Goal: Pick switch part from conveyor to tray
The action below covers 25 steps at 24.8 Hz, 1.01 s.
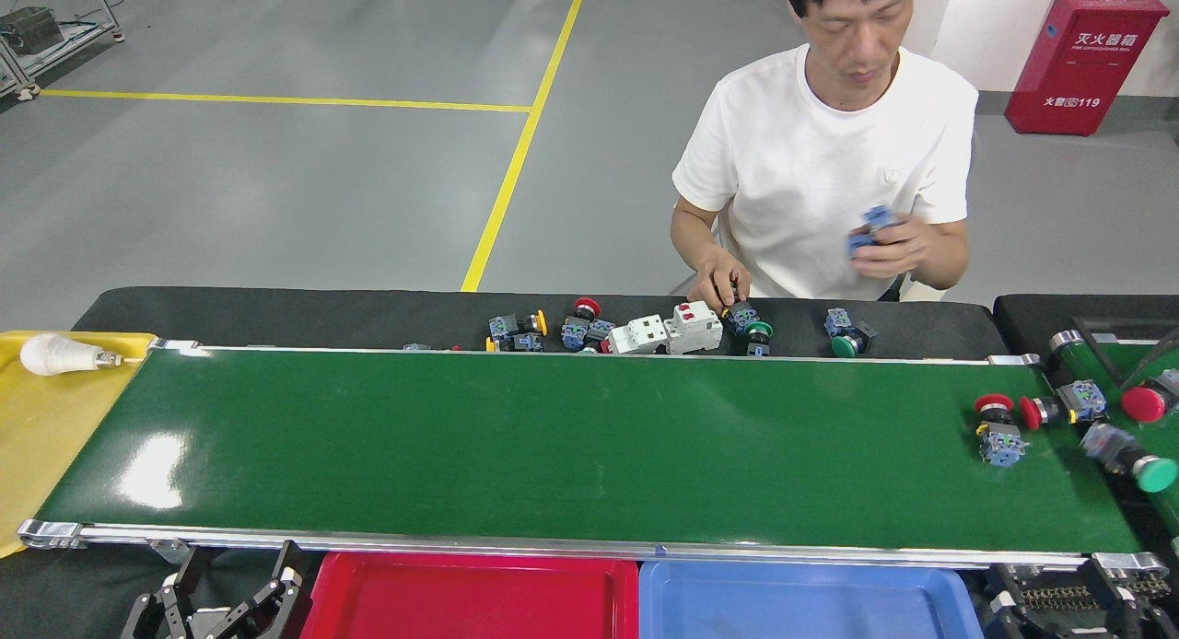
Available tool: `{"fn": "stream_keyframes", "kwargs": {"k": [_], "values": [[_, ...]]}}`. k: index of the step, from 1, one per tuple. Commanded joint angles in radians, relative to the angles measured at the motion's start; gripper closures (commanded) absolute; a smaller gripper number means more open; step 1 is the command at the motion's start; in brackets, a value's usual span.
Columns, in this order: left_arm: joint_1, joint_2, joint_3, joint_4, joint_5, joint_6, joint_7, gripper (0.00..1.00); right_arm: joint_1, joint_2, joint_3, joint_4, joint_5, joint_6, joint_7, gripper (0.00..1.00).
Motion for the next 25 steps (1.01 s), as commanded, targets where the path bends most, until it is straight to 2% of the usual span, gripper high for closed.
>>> {"fn": "stream_keyframes", "kwargs": {"k": [1, 5, 8, 12, 16, 19, 25], "values": [[-0.008, 0.004, 0.003, -0.014, 0.002, -0.002, 0.008, 0.0, -0.036, -0.004, 0.001, 0.005, -0.001, 0.026, 0.051, 0.02], [-0.014, 0.013, 0.0, -0.014, 0.002, -0.004, 0.007, 0.0, -0.122, 0.038, 0.046, 0.057, 0.024, 0.053, 0.117, 0.04], [-0.017, 0.018, -0.003, -0.014, -0.001, -0.004, 0.007, 0.0, -0.182, 0.084, 0.124, 0.092, 0.085, 0.144, 0.146, 0.05], [-0.025, 0.018, -0.005, -0.014, -0.001, -0.004, 0.004, 0.0, -0.292, 0.105, 0.225, 0.16, 0.118, 0.285, 0.148, 0.06], [-0.023, 0.018, -0.007, -0.014, -0.005, -0.004, 0.004, 0.0, -0.392, 0.101, 0.323, 0.234, 0.13, 0.44, 0.148, 0.06], [-0.025, 0.02, -0.005, -0.014, -0.004, -0.005, 0.005, 0.0, -0.416, 0.096, 0.34, 0.243, 0.13, 0.486, 0.148, 0.06], [-0.02, 0.021, -0.005, -0.014, -0.004, -0.008, 0.005, 0.0, -0.418, 0.098, 0.342, 0.258, 0.159, 0.487, 0.148, 0.06]]}}
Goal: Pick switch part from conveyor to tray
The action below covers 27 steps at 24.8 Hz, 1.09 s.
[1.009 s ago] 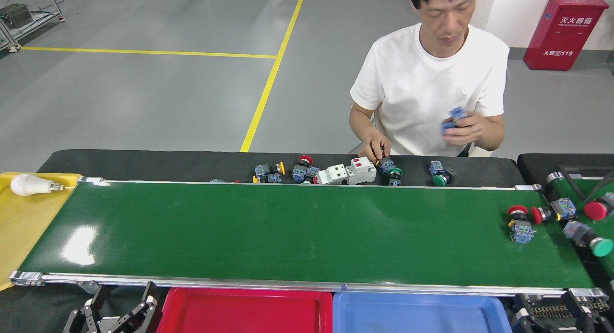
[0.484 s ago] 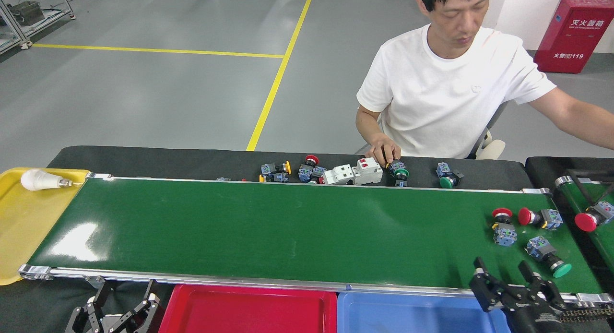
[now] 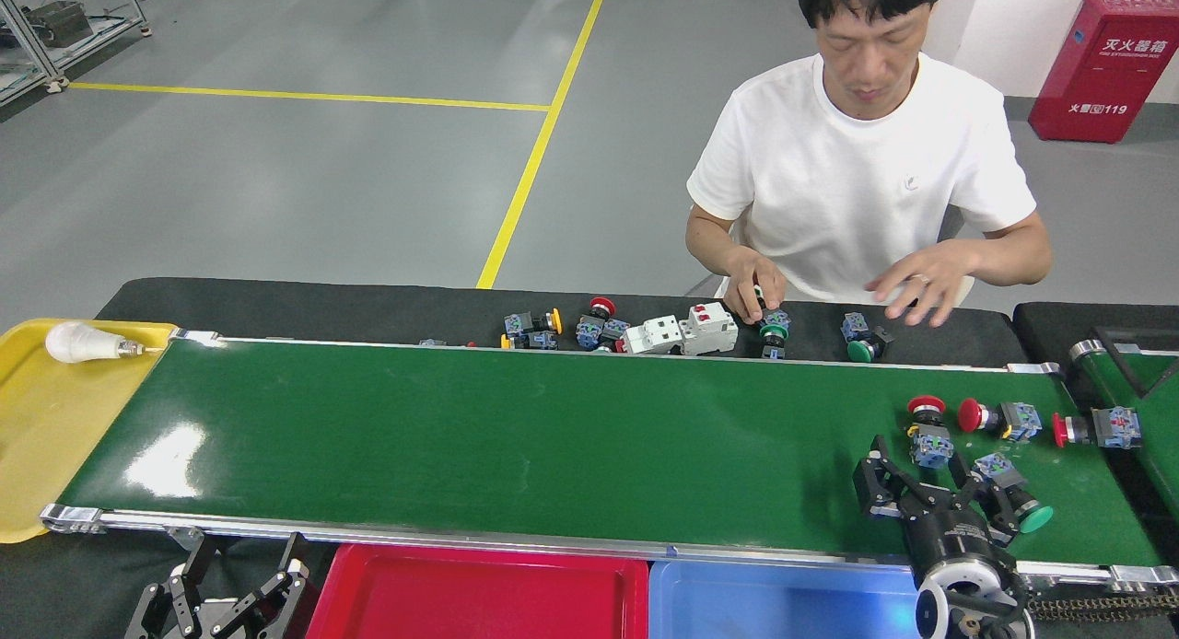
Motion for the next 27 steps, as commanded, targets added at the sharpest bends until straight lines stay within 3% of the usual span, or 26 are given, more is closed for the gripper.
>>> {"fn": "stream_keyframes", "kwargs": {"k": [1, 6, 7, 9, 11, 14, 19, 22, 25, 27], "values": [[-0.003, 0.009, 0.0, -0.012, 0.0, -0.007, 0.004, 0.0, -0.023, -0.006, -0.001, 0.009, 0.008, 0.005, 0.0, 0.06], [-0.002, 0.008, 0.0, -0.012, 0.0, -0.022, 0.004, 0.0, -0.112, 0.003, 0.054, 0.123, 0.012, 0.005, 0.0, 0.06], [-0.002, 0.008, 0.0, -0.012, 0.0, -0.022, 0.004, 0.0, -0.123, 0.002, 0.076, 0.133, 0.012, 0.005, 0.0, 0.13], [-0.003, 0.006, 0.0, -0.012, 0.0, -0.022, 0.004, 0.0, -0.126, -0.001, 0.086, 0.133, 0.004, -0.009, 0.002, 0.35], [-0.005, 0.008, 0.0, -0.011, -0.002, -0.022, 0.004, 0.0, -0.13, -0.001, 0.089, 0.137, 0.0, -0.022, 0.011, 0.71], [-0.005, 0.008, 0.0, -0.009, -0.002, -0.022, 0.004, 0.0, -0.135, 0.002, 0.089, 0.129, 0.0, -0.073, 0.022, 0.83], [0.004, 0.006, 0.011, -0.011, -0.002, -0.022, 0.004, 0.0, -0.129, 0.005, 0.089, 0.069, -0.002, -0.176, 0.023, 0.83], [0.007, 0.008, 0.013, -0.011, -0.002, -0.022, 0.004, 0.0, -0.055, 0.011, 0.106, -0.08, -0.003, -0.24, 0.025, 0.83], [0.007, 0.005, 0.009, -0.011, -0.003, -0.019, 0.004, 0.0, 0.029, 0.014, 0.129, -0.207, -0.005, -0.443, 0.025, 0.82], [0.007, 0.008, 0.003, -0.009, -0.003, -0.019, 0.004, 0.0, 0.086, 0.039, 0.157, -0.232, -0.005, -0.607, 0.025, 0.82]]}}
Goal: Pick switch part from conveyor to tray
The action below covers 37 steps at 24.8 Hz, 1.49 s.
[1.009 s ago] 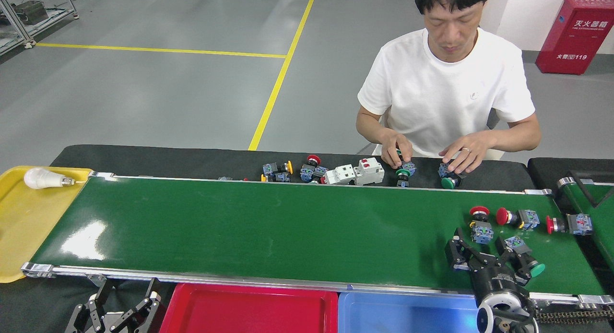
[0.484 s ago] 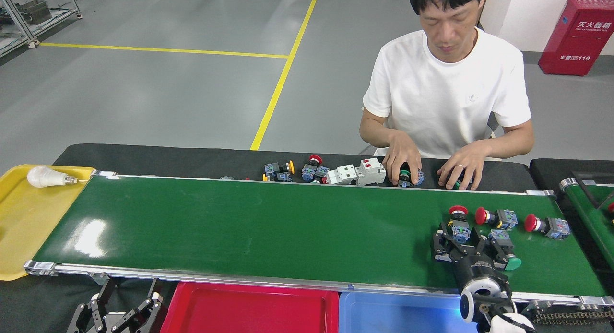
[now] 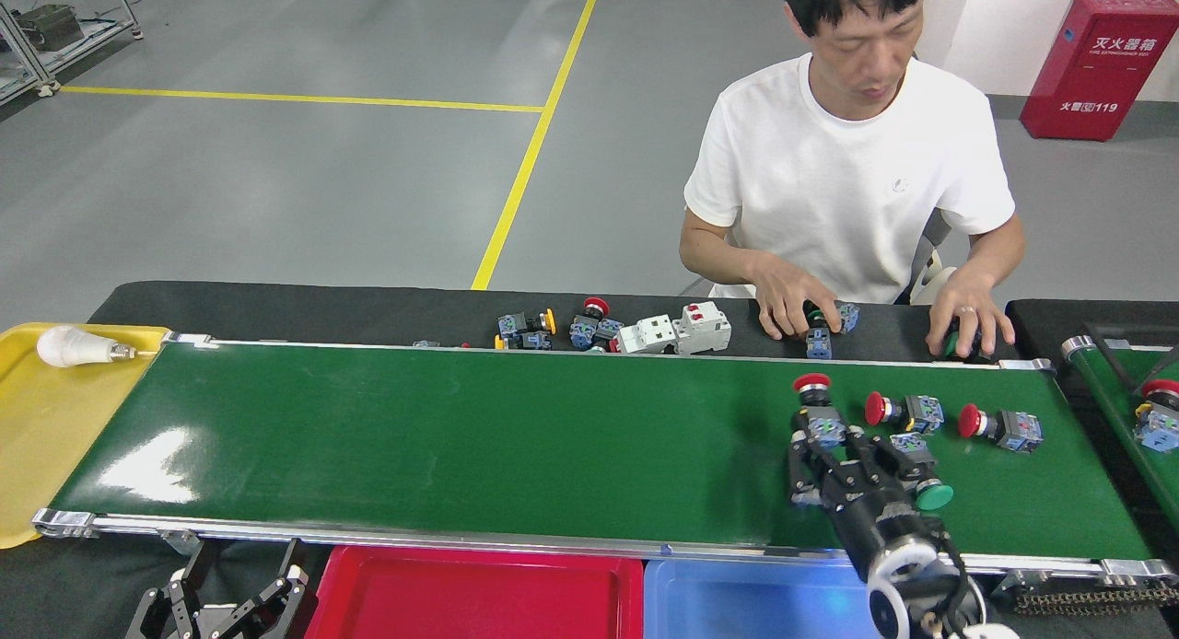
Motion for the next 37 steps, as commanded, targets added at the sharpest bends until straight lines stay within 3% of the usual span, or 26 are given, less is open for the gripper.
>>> {"fn": "stream_keyframes", "kwargs": {"k": [1, 6, 8, 9, 10, 11, 17, 19, 24, 27, 31, 37], "values": [[-0.002, 0.008, -0.003, -0.01, -0.002, 0.002, 0.004, 0.0, 0.023, 0.024, 0.02, -0.029, -0.003, -0.193, 0.0, 0.82], [0.001, 0.011, -0.006, -0.01, -0.065, -0.01, 0.004, 0.0, 0.099, 0.056, 0.103, -0.031, -0.001, -0.471, 0.006, 0.78], [-0.001, 0.002, -0.01, -0.01, -0.065, -0.031, 0.001, 0.0, 0.112, 0.055, 0.152, -0.029, 0.0, -0.492, 0.027, 0.68], [-0.001, -0.005, -0.012, -0.008, -0.064, -0.033, -0.002, 0.0, 0.116, 0.055, 0.173, -0.029, 0.005, -0.489, 0.037, 0.53], [0.001, -0.009, -0.012, -0.007, -0.064, -0.031, -0.002, 0.0, 0.116, 0.056, 0.176, -0.027, 0.005, -0.488, 0.046, 0.2], [0.001, -0.011, -0.012, -0.005, -0.062, -0.031, -0.002, 0.0, 0.116, 0.061, 0.176, -0.027, 0.005, -0.485, 0.053, 0.0], [-0.001, -0.015, -0.009, -0.011, -0.059, -0.028, -0.002, 0.0, 0.106, 0.076, 0.164, -0.035, 0.004, -0.439, 0.06, 0.03], [-0.001, -0.02, -0.001, -0.011, -0.059, -0.025, -0.002, 0.0, 0.101, 0.082, 0.096, -0.075, 0.002, -0.36, 0.06, 0.03], [-0.001, -0.044, -0.007, -0.013, -0.061, -0.019, 0.003, 0.0, 0.064, 0.196, -0.111, -0.097, 0.004, -0.093, 0.052, 0.05], [-0.001, -0.064, -0.009, -0.014, -0.062, -0.007, 0.003, 0.0, 0.067, 0.188, -0.198, -0.097, 0.004, 0.063, -0.022, 0.06], [0.001, -0.069, -0.009, -0.013, -0.062, -0.004, 0.003, 0.0, 0.153, 0.161, -0.281, -0.1, 0.004, 0.095, -0.131, 0.06], [-0.001, -0.092, -0.036, -0.011, -0.067, 0.001, 0.001, 0.0, 0.294, 0.142, -0.299, -0.1, 0.007, 0.101, -0.252, 0.06]]}}
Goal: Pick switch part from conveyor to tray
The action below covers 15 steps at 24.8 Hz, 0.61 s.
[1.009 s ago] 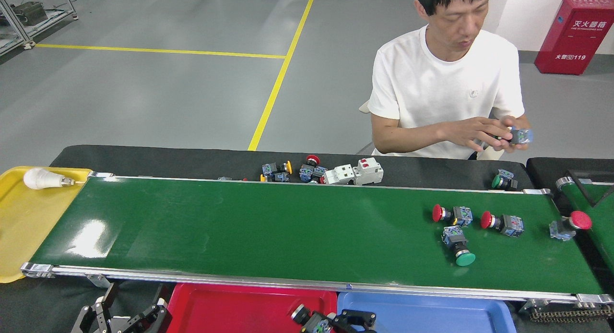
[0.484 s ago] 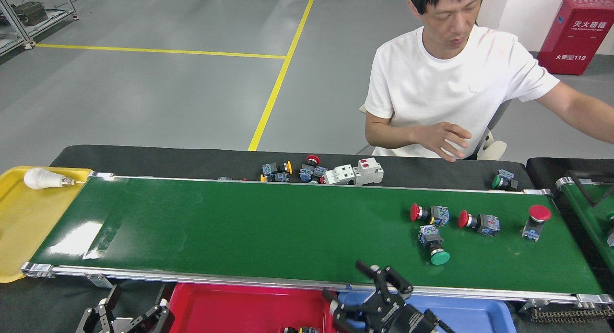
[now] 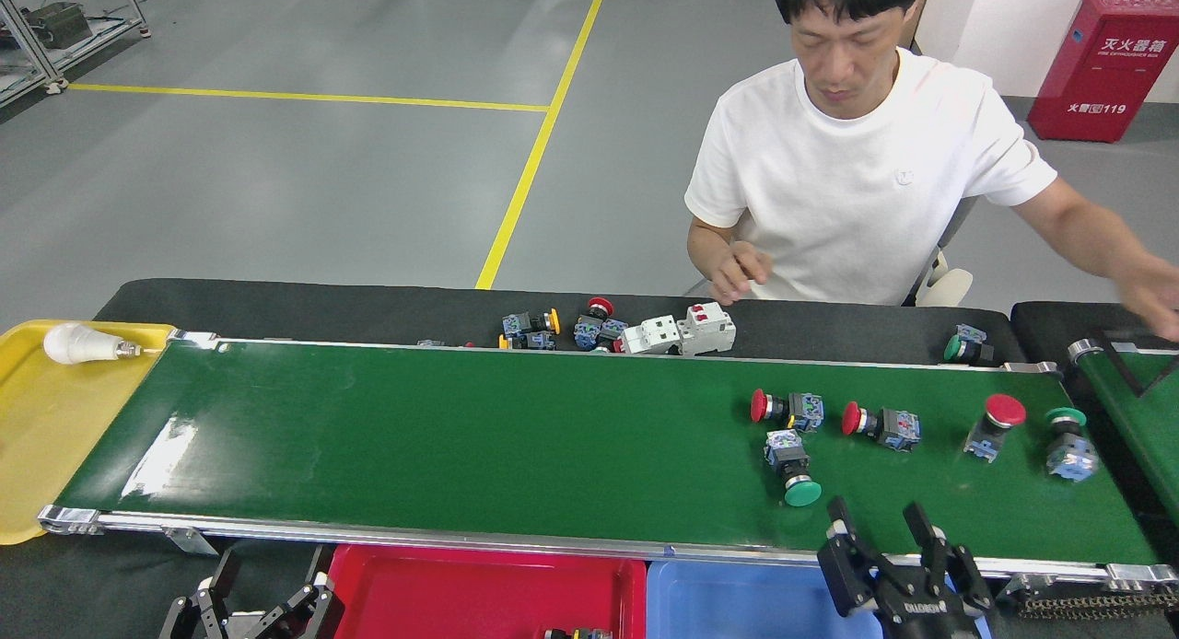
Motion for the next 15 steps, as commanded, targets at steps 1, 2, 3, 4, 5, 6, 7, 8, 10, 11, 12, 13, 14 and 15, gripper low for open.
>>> {"fn": "stream_keyframes", "kwargs": {"k": [1, 2, 3, 4, 5, 6, 7, 8, 10, 11, 12, 13, 14, 15], "values": [[-0.003, -0.002, -0.034, -0.01, -0.004, 0.017, 0.007, 0.0, 0.001, -0.006, -0.007, -0.015, 0.001, 0.006, -0.042, 0.06], [-0.004, 0.001, -0.062, -0.012, -0.004, 0.036, 0.007, 0.0, 0.001, -0.006, -0.007, -0.015, 0.001, 0.006, -0.042, 0.07], [-0.004, 0.007, -0.086, -0.013, -0.004, 0.052, 0.007, 0.0, -0.001, -0.008, -0.006, -0.015, 0.002, 0.006, -0.035, 0.07], [-0.006, 0.008, -0.102, -0.013, -0.004, 0.06, 0.007, 0.0, -0.01, -0.006, -0.003, -0.015, 0.012, 0.006, -0.03, 0.08], [-0.009, 0.011, -0.109, -0.013, -0.004, 0.062, 0.009, 0.0, -0.027, -0.005, 0.002, -0.013, 0.027, 0.006, -0.019, 0.09], [-0.012, 0.013, -0.111, -0.012, -0.004, 0.062, 0.009, 0.0, -0.051, -0.009, 0.011, -0.01, 0.044, 0.007, 0.004, 0.09], [-0.015, 0.013, -0.111, -0.01, -0.004, 0.062, 0.009, 0.0, -0.085, -0.002, 0.039, 0.002, 0.073, 0.009, 0.037, 0.09], [-0.015, 0.014, -0.111, -0.012, -0.004, 0.059, 0.009, 0.0, -0.114, 0.003, 0.077, 0.025, 0.108, 0.01, 0.071, 0.09], [-0.017, 0.017, -0.109, -0.013, -0.003, 0.054, 0.009, 0.0, -0.165, 0.024, 0.141, 0.07, 0.156, 0.032, 0.102, 0.09], [-0.017, 0.017, -0.109, -0.013, -0.001, 0.052, 0.009, 0.0, -0.188, 0.036, 0.164, 0.093, 0.173, 0.067, 0.103, 0.09], [-0.018, 0.017, -0.105, -0.013, -0.001, 0.052, 0.01, 0.0, -0.211, 0.04, 0.186, 0.111, 0.193, 0.099, 0.105, 0.09], [-0.02, 0.017, -0.103, -0.012, -0.001, 0.052, 0.012, 0.0, -0.243, 0.043, 0.226, 0.139, 0.219, 0.148, 0.111, 0.09], [-0.02, 0.019, -0.102, -0.012, -0.001, 0.052, 0.013, 0.0, -0.278, 0.04, 0.26, 0.173, 0.231, 0.196, 0.119, 0.09], [-0.02, 0.019, -0.102, -0.012, -0.003, 0.052, 0.015, 0.0, -0.309, 0.037, 0.289, 0.206, 0.232, 0.234, 0.128, 0.09]]}}
